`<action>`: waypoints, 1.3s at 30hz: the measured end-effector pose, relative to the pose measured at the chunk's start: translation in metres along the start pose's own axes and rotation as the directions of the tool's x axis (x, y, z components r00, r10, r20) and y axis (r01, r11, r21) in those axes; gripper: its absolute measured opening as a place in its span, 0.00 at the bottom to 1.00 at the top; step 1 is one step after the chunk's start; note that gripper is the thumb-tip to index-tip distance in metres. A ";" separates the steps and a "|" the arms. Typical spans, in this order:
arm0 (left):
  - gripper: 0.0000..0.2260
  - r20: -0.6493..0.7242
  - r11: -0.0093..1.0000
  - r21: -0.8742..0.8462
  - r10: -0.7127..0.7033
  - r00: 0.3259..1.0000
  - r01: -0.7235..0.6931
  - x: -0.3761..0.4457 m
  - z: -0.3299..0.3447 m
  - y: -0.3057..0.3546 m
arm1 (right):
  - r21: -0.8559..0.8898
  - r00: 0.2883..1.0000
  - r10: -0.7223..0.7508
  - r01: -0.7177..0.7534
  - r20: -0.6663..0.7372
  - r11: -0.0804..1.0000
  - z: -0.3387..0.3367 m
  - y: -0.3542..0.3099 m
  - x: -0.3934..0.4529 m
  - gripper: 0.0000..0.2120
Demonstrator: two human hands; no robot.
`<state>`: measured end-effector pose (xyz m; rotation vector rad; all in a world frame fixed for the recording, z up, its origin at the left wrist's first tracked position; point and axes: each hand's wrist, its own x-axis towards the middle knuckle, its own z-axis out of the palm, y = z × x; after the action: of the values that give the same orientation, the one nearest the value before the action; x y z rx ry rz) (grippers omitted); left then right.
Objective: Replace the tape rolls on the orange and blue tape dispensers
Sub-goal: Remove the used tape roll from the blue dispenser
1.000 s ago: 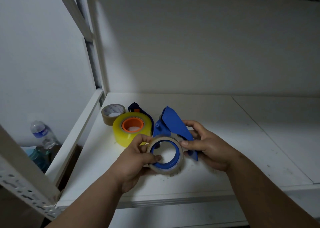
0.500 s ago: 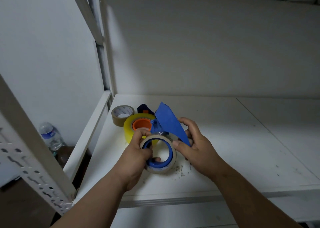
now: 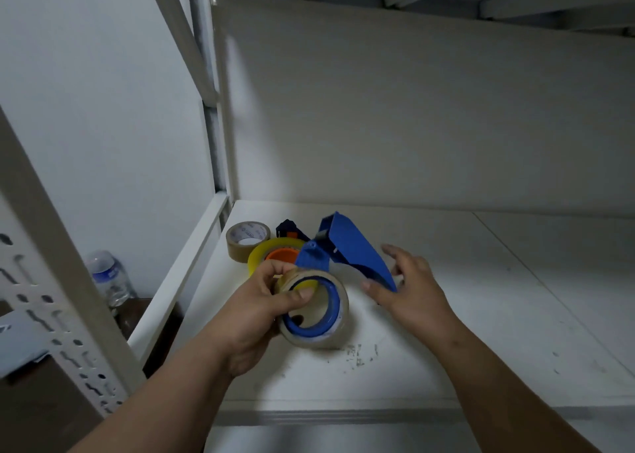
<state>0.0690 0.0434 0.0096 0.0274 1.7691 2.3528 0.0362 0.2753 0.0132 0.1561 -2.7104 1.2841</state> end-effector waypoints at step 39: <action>0.10 -0.470 0.946 -0.195 0.141 0.871 -0.259 0.018 -0.008 0.006 | -0.525 0.985 -0.104 0.162 0.139 0.835 0.019 0.030 0.067 0.21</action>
<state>0.0491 0.0370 0.0113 -0.4283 1.6904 2.9103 -0.0358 0.2771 -0.0107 0.3487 -2.9610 0.4527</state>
